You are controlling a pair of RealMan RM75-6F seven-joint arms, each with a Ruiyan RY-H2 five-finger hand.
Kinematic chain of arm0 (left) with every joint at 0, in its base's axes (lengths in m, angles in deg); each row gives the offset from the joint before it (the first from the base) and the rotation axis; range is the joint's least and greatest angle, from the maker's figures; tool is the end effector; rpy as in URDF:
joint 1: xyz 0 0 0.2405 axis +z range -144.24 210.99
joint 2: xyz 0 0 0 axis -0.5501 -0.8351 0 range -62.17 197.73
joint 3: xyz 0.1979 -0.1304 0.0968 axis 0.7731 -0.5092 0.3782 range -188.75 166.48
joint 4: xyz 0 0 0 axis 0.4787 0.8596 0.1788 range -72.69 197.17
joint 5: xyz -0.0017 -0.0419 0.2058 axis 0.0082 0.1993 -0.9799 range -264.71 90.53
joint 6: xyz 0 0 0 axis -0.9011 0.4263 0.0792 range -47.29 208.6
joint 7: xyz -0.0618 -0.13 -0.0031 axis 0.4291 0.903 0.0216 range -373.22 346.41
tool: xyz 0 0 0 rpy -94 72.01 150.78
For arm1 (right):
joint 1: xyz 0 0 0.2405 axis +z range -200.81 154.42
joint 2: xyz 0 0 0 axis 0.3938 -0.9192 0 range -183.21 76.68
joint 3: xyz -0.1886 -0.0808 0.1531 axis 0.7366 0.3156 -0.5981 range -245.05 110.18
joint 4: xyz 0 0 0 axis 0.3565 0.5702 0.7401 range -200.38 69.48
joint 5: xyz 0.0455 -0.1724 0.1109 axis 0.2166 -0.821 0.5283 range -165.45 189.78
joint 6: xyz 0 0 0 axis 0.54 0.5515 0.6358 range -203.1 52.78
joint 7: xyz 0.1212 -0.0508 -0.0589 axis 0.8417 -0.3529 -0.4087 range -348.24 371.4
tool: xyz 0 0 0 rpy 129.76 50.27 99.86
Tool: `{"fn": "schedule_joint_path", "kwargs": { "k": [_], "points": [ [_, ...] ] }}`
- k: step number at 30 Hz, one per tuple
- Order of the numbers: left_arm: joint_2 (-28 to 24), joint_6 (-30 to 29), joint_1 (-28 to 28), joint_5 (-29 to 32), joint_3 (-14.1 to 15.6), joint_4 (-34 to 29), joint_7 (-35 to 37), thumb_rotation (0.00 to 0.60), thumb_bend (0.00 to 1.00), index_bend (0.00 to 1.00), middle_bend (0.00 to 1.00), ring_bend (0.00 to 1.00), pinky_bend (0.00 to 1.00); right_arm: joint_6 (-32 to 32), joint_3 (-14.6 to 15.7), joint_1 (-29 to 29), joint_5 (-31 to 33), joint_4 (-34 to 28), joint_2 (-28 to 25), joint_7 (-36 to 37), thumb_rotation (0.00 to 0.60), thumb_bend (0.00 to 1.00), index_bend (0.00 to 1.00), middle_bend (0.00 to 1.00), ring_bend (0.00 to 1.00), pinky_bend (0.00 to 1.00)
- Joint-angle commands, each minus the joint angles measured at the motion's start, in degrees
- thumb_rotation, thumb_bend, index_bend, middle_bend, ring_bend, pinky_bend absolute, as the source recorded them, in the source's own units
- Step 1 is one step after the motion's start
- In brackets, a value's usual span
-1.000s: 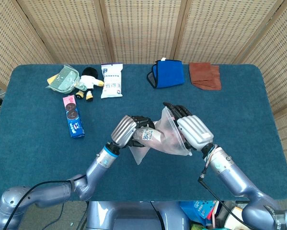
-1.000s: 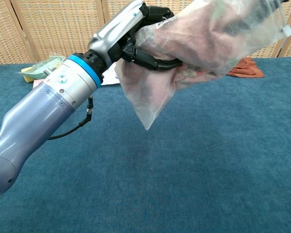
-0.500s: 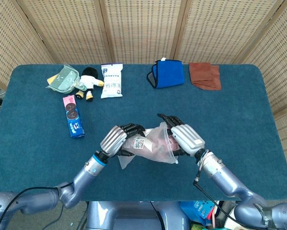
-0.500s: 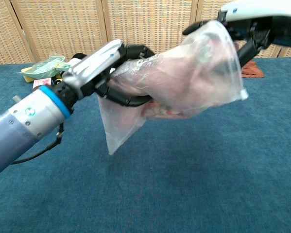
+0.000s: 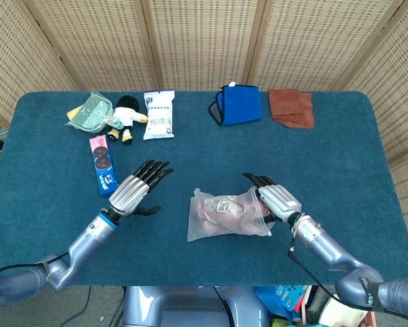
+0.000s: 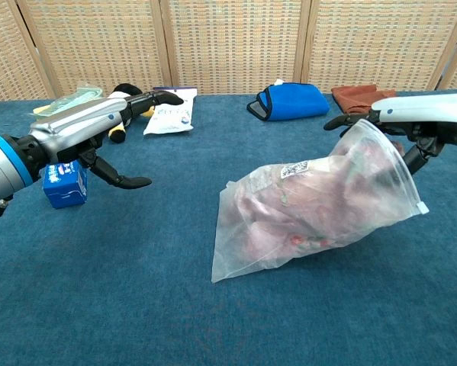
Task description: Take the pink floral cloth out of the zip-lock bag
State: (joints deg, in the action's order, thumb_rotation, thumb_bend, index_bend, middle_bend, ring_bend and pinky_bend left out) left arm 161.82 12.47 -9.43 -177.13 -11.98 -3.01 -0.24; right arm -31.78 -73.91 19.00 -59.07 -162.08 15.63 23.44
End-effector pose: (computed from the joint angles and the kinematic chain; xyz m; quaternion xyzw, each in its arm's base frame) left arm -0.1626 0.3375 -0.0221 -0.7508 -0.3215 -0.4891 0.3061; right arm -0.1682 -0.3263 0.0477 0.7183 -0.5214 0.3604 0.2869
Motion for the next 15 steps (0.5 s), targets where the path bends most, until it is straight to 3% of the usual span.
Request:
{"fn": "schedule_joint_path", "kwargs": {
  "k": [1, 8, 15],
  "points": [
    [-0.6, 5.43, -2.83, -0.29, -0.1, 2.78, -7.16, 0.6, 0.27, 0.04, 0.0, 0.0, 0.0, -0.81, 0.99, -0.61, -2.5, 1.73, 0.56, 2.11, 0.6, 0.81, 0.71, 0.0, 0.0, 0.0],
    [6.22, 11.4, -6.45, 1.36, -2.09, 8.76, -11.86, 0.6, 0.27, 0.19, 0.0, 0.0, 0.0, 0.08, 1.56, -1.13, -6.59, 1.96, 0.31, 4.14, 0.6, 0.81, 0.71, 0.0, 0.0, 0.0],
    [12.77, 14.96, -9.38, 3.92, -5.02, 13.92, -11.46, 0.6, 0.27, 0.26, 0.0, 0.0, 0.0, 0.81, 2.09, -1.27, -9.49, 1.64, 0.24, 5.64, 0.6, 0.81, 0.71, 0.0, 0.0, 0.0]
  ]
}}
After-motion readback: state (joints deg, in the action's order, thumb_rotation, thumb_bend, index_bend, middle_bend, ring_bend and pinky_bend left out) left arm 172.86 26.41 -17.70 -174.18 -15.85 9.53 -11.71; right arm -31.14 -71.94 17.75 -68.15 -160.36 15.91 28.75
